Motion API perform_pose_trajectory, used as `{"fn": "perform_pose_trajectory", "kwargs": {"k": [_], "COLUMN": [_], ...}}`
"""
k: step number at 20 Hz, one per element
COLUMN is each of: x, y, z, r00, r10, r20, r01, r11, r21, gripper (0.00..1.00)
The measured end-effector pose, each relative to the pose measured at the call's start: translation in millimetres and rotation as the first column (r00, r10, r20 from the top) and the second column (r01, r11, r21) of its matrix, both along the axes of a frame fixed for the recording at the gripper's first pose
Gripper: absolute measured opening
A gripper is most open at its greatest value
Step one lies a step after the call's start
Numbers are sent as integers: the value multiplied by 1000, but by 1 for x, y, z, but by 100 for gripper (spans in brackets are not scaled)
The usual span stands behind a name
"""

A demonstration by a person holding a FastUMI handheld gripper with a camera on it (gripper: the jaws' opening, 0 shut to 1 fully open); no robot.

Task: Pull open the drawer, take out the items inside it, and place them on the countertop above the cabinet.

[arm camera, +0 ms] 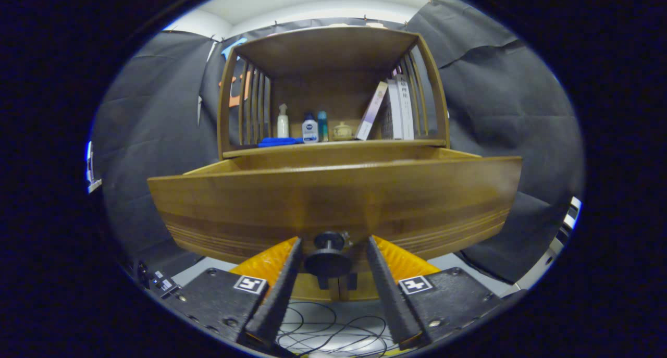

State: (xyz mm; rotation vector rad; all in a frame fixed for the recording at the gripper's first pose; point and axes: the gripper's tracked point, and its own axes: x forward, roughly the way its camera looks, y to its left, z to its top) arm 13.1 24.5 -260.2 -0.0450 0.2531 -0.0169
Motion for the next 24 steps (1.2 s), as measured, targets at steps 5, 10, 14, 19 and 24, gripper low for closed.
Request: {"fn": "perform_pose_trajectory", "kwargs": {"k": [5,10,14,19,24], "x": [-7,7,35,90,151], "y": [7,0,-11,-15,-10], "z": [40,98,145,184,168], "r00": [999,995,991,996,991], "r10": [23,13,-4,-8,-6], "r20": [41,103,134,90,-137], "r01": [-25,-22,-8,2,13], "r11": [998,996,996,998,999], "r21": [59,86,86,67,49], "gripper": [98,99,99,99,99]}}
